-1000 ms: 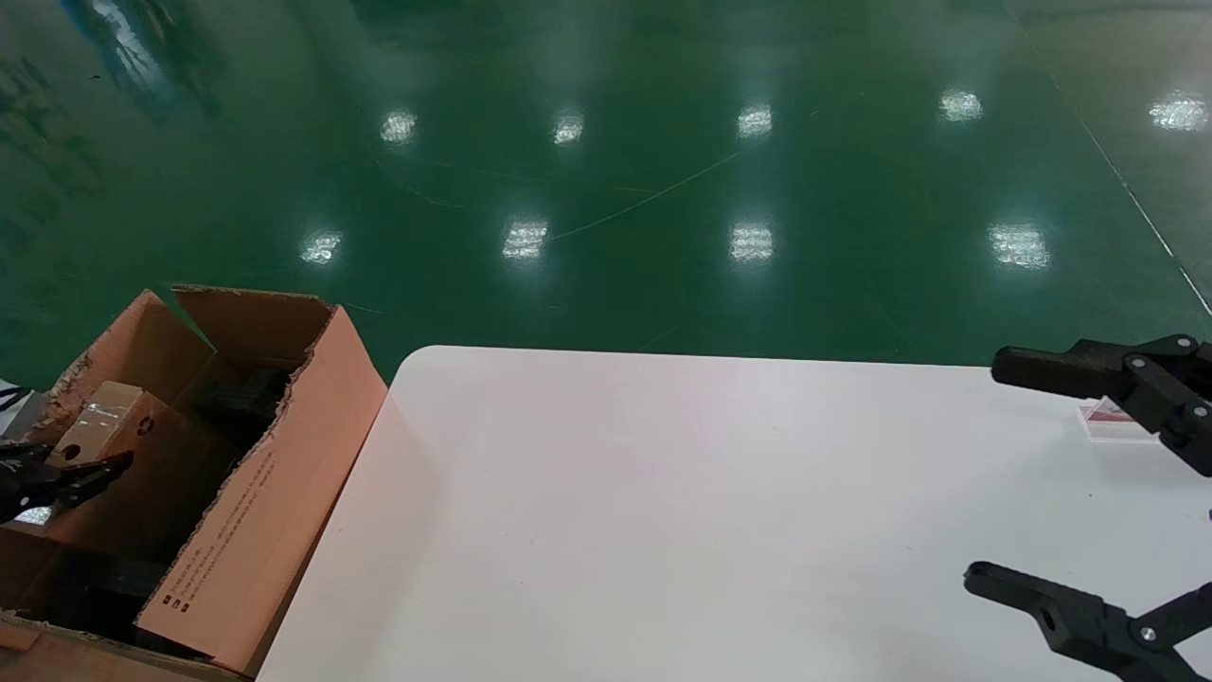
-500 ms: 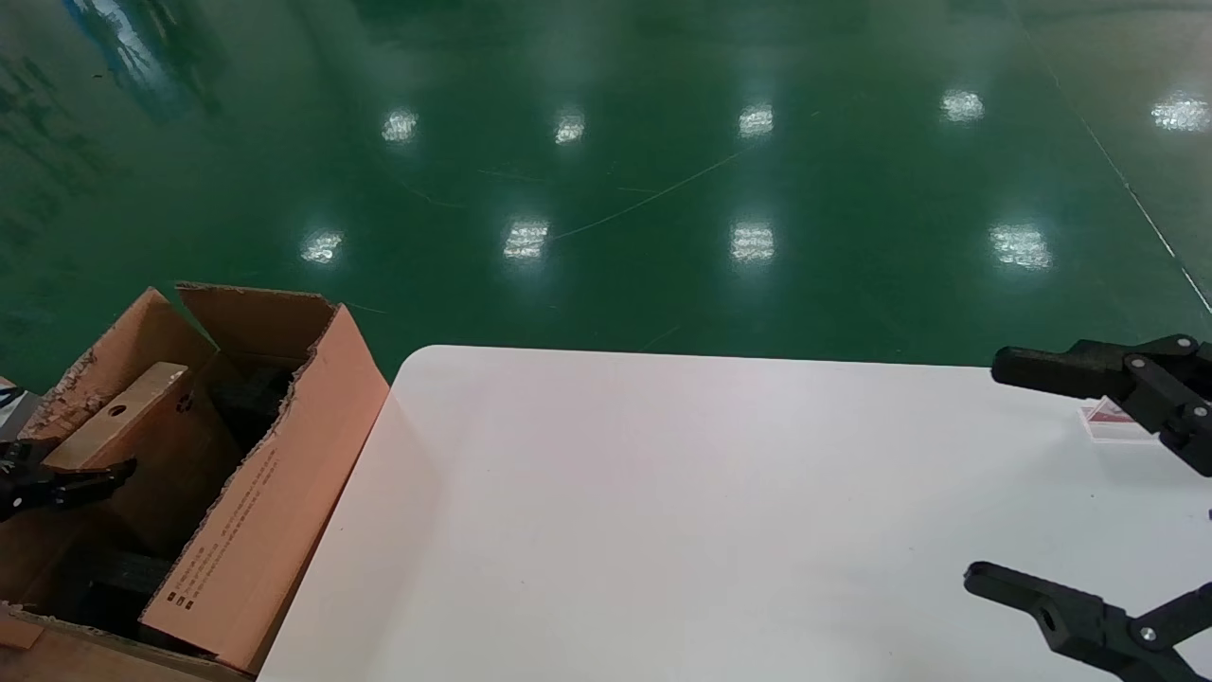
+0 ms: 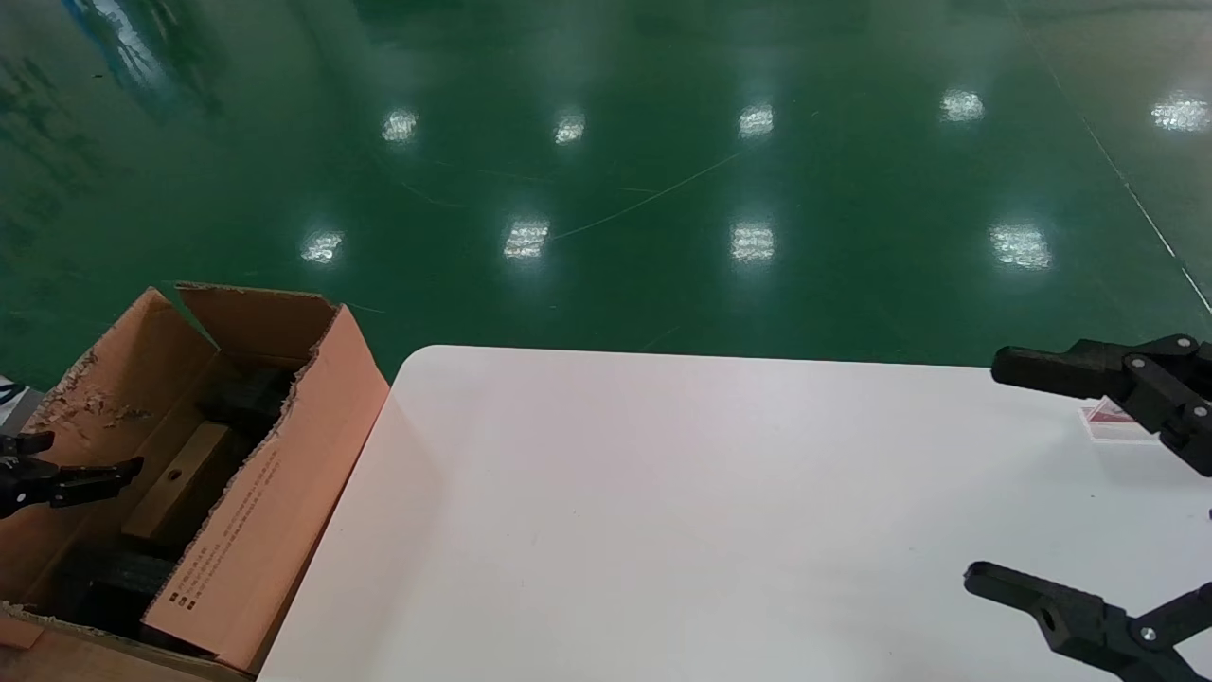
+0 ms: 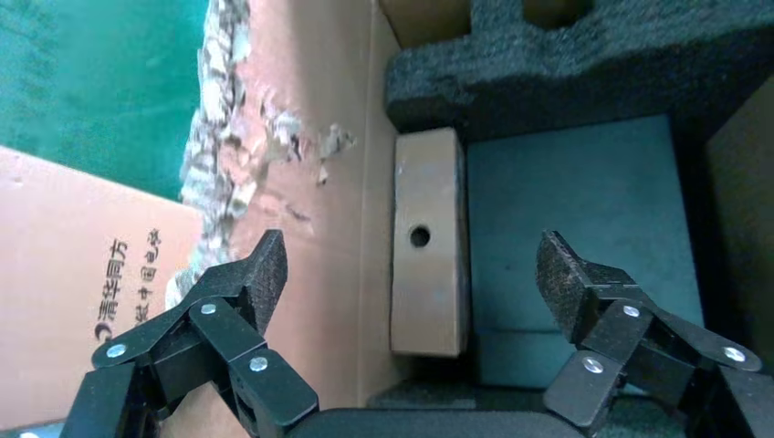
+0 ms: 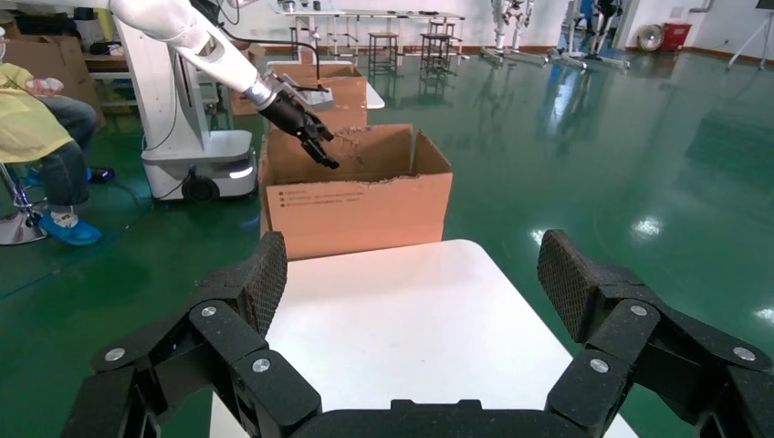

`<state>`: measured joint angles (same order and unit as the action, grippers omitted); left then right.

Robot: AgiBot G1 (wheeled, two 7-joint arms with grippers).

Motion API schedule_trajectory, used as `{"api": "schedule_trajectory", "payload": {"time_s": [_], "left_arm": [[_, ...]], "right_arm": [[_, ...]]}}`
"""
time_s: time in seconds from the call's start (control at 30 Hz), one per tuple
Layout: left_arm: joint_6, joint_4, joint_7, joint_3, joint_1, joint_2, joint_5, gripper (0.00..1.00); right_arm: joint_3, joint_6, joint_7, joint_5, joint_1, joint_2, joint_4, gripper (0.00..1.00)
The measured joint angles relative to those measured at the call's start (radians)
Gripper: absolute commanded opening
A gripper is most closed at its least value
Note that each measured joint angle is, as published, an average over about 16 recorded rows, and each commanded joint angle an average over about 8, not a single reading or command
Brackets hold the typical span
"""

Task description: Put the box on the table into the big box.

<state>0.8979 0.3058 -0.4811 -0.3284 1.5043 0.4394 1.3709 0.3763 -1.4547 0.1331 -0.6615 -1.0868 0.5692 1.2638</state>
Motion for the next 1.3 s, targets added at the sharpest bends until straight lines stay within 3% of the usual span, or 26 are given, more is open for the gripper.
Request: {"api": "schedule_trajectory", "payload": {"time_s": [0.2, 0.77, 1.03, 1.3], "left_arm": [[0.091, -0.030, -0.011, 0.006, 0.024, 0.011, 0.006, 1.00], [0.504, -0.092, -0.057, 0.010, 0.152, 0.120, 0.061, 1.00], [0.573, -0.151, -0.041, 0.012, 0.146, 0.145, 0.046, 1.00], [0.577, -0.303, 0.035, 0.016, 0.086, 0.149, -0.025, 1.00]], "right_arm": [[0.000, 0.000, 0.000, 0.000, 0.000, 0.000, 0.000, 1.00], [0.000, 0.000, 0.000, 0.000, 0.000, 0.000, 0.000, 1.00], [0.000, 0.000, 0.000, 0.001, 0.000, 0.000, 0.000, 1.00], [0.000, 0.000, 0.000, 0.001, 0.000, 0.000, 0.000, 1.00]]}}
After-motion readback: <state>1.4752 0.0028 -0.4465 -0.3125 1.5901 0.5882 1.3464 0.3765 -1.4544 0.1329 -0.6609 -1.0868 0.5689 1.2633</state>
